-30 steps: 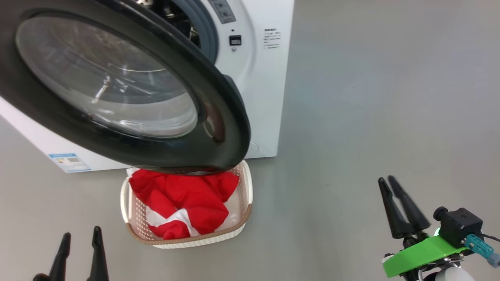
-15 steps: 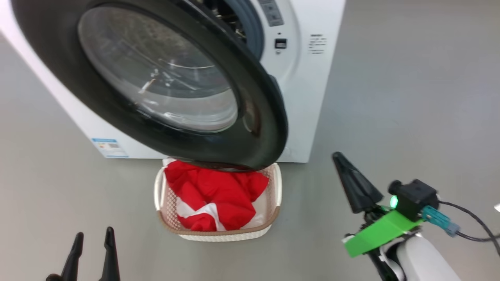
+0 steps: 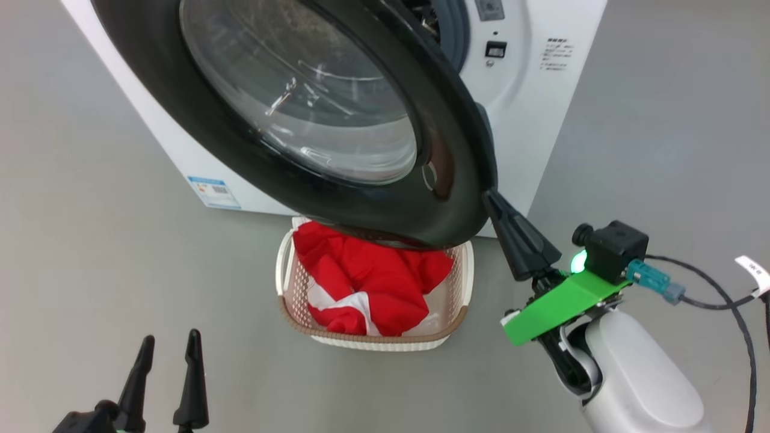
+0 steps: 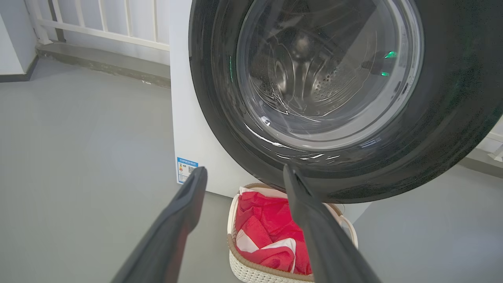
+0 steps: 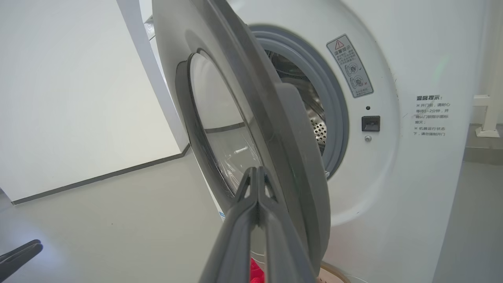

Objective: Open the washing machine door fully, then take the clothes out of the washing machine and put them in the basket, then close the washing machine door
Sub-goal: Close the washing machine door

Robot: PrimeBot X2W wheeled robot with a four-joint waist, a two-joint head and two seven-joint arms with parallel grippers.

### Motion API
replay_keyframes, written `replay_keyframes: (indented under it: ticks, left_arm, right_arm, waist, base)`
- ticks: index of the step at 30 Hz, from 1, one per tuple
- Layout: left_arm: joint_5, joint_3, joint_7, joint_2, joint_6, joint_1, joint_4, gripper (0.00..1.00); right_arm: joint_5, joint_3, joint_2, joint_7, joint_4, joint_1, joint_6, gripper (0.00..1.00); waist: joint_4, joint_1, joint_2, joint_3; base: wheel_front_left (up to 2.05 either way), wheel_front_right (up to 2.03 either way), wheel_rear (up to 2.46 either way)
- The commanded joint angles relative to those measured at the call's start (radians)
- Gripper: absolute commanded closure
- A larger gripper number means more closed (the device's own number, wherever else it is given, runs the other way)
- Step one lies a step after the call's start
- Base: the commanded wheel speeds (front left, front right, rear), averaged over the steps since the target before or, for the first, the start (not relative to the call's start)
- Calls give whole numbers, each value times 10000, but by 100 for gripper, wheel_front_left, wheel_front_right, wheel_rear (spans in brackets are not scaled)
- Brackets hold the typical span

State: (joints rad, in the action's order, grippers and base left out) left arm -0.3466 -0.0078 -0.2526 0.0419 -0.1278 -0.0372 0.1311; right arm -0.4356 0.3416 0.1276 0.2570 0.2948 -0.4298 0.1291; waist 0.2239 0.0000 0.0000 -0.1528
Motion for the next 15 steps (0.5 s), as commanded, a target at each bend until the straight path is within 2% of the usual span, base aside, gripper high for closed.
replay_keyframes:
  ticks: [1, 15]
  left_arm:
    - [-64, 272, -91, 88, -29, 375, -231, 0]
    - [-358, 36, -91, 84, -29, 1006, -282, 0]
  right_arm:
    - [-121, 122, -155, 48, -145, -311, 16, 100]
    - [-209, -59, -98, 48, 647, -1424, 16, 100]
  waist:
    - [184, 0, 0, -233]
    - [320, 0, 0, -1093]
  base:
    - [0, 0, 0]
    - [0, 0, 0]
